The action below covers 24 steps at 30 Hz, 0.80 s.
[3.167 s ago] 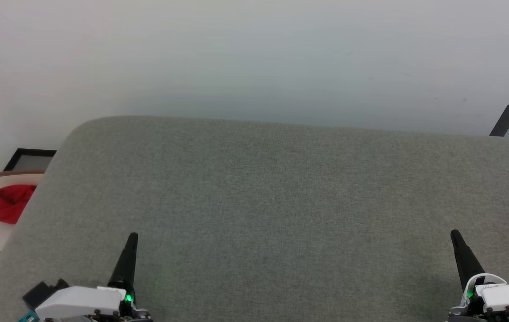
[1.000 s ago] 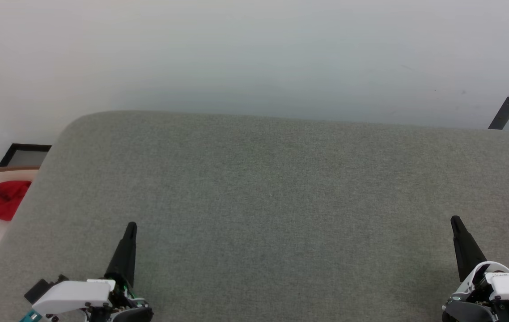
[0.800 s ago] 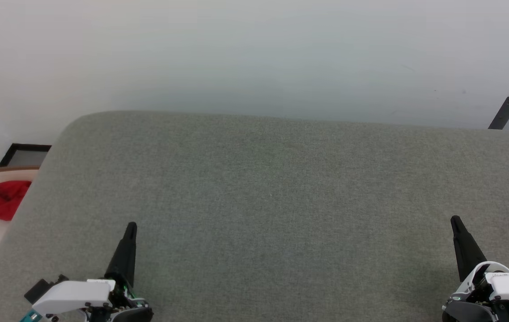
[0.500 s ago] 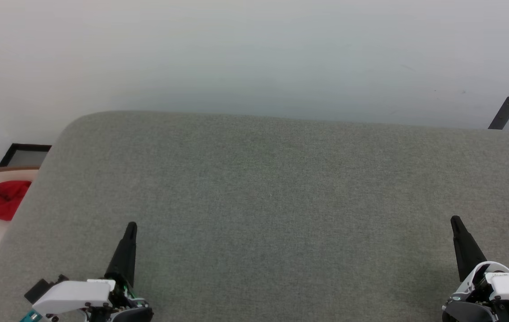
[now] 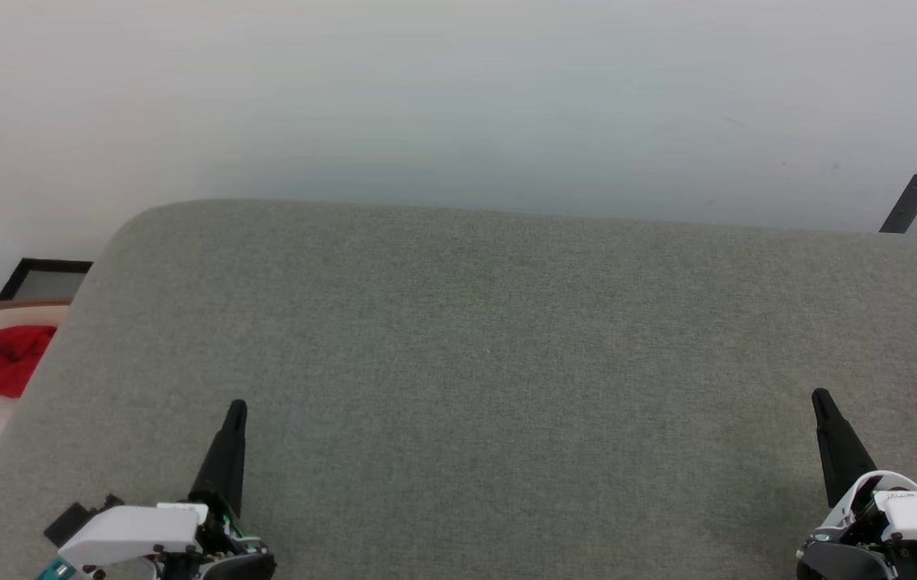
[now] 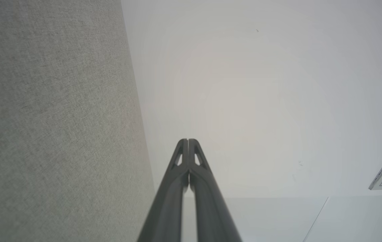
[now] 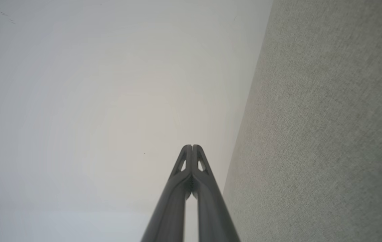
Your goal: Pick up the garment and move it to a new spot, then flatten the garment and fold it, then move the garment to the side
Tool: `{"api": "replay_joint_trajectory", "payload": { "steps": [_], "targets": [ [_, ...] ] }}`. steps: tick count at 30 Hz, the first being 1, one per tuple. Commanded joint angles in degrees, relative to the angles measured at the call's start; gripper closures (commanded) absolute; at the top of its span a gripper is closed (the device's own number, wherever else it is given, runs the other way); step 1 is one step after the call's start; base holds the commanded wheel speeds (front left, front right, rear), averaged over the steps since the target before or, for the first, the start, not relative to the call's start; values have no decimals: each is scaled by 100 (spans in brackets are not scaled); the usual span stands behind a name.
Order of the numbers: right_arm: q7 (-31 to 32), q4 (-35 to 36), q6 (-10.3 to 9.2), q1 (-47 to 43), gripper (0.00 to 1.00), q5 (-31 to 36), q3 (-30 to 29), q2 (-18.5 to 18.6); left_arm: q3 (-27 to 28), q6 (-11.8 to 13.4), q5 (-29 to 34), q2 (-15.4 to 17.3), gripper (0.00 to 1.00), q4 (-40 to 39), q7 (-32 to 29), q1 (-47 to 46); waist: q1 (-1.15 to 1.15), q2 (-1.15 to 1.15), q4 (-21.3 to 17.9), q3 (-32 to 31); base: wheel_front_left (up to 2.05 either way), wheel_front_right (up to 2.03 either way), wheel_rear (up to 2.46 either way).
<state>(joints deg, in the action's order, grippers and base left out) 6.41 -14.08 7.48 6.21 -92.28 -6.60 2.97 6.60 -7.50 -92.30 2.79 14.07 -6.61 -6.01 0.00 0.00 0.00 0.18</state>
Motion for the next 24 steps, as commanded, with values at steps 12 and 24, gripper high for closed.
{"api": "replay_joint_trajectory", "payload": {
  "steps": [12,24],
  "targets": [
    [18,10,2,17,100,-25,18,-19,9,2,-18,3,100,-10,-9,-49,0,0,0,0,0,0,0],
    [18,10,2,17,100,-26,18,-19,8,2,-18,3,100,-11,-9,-49,0,0,0,0,0,0,0]
  ]
}}
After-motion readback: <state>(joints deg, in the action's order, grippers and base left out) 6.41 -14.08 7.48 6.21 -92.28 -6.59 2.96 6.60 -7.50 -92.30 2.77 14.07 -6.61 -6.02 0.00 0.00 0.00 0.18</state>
